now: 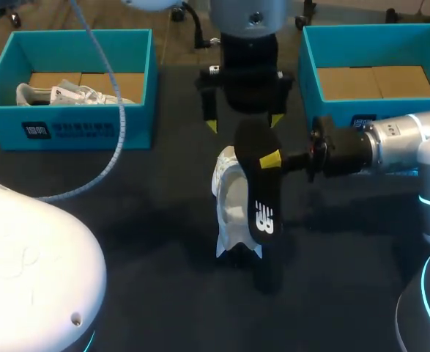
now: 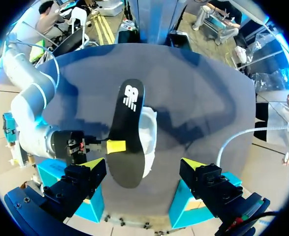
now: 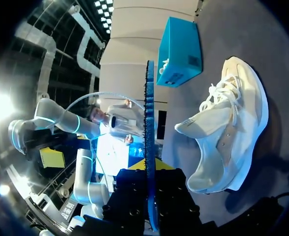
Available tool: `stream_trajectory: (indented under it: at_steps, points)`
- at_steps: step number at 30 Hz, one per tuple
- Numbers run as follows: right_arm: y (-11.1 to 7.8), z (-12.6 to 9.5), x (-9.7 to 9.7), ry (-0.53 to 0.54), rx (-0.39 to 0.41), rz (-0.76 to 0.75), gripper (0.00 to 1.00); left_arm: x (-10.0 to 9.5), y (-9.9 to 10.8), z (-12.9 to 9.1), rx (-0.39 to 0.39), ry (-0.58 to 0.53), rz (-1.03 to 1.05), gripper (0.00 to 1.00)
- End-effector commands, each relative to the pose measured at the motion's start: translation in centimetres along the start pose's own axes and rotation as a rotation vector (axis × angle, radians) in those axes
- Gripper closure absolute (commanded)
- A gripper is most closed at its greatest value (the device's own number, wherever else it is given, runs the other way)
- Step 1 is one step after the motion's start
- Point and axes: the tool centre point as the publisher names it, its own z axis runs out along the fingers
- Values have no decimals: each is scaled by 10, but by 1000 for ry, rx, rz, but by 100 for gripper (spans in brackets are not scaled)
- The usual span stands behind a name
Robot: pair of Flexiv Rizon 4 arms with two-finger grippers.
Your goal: Take the shoe out of the shoebox, open the shoe tongue, remove and reinsert the insole, then place the shoe into the shoebox
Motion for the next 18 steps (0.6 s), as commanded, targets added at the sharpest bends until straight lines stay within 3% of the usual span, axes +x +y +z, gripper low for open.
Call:
stream_trajectory:
  at_steps: [1, 18]
  points:
    - [-2, -2, 2, -7, -4, 1, 100, -3, 0, 0, -1, 15, -1, 0]
    - [-3, -7, 1, -15, -6, 3, 100, 0, 0, 5, -8, 33, -2, 0]
